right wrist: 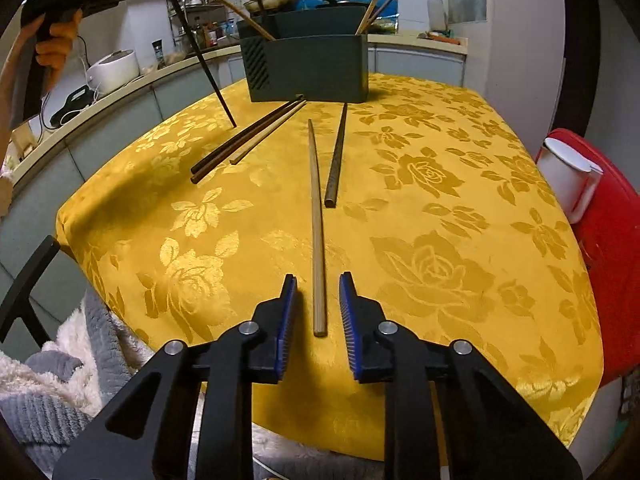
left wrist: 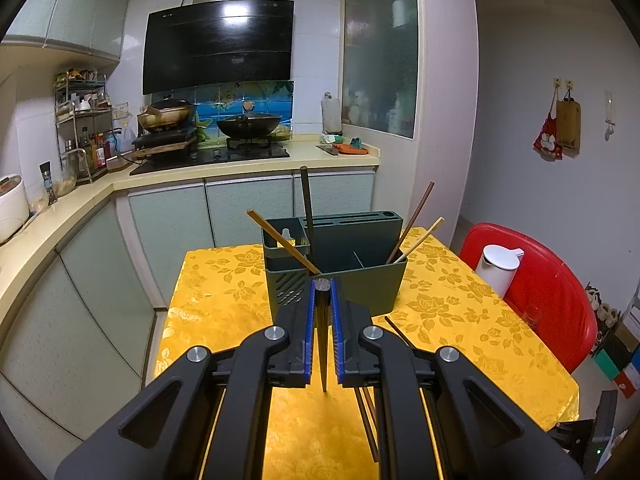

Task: Organize utensils
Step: 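Lower the right gripper and close it on a light wooden chopstick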

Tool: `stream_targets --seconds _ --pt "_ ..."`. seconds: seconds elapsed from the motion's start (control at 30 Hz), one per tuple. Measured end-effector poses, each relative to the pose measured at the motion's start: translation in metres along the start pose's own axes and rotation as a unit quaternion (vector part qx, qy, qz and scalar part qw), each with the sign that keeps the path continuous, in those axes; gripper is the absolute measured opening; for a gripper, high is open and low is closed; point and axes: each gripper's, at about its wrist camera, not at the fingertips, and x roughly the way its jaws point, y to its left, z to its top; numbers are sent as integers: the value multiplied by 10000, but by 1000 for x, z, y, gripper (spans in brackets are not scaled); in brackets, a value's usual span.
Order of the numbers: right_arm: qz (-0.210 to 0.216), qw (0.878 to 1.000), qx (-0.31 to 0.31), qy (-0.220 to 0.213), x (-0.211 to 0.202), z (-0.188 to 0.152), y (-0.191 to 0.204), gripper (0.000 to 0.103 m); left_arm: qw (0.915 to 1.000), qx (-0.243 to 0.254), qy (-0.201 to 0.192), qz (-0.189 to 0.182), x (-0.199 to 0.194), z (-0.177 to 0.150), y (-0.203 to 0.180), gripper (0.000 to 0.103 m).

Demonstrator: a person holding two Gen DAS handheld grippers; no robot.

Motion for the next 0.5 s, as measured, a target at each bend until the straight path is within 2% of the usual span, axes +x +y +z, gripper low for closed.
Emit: stream_targets --seconds 0.17,0.33,0.5 --pt "-158 9997 -81 -149 -3 -5 5 20 10000 -8 6 -15 0 0 1 7" --pt "-111 9997 -167 -118 -2 -3 10 7 10000 -8 -6 -25 -1 1 1 7" --pt "-30 10000 31 -11 -1 5 2 7 10000 9 -1 -44 -1 2 -1 7"
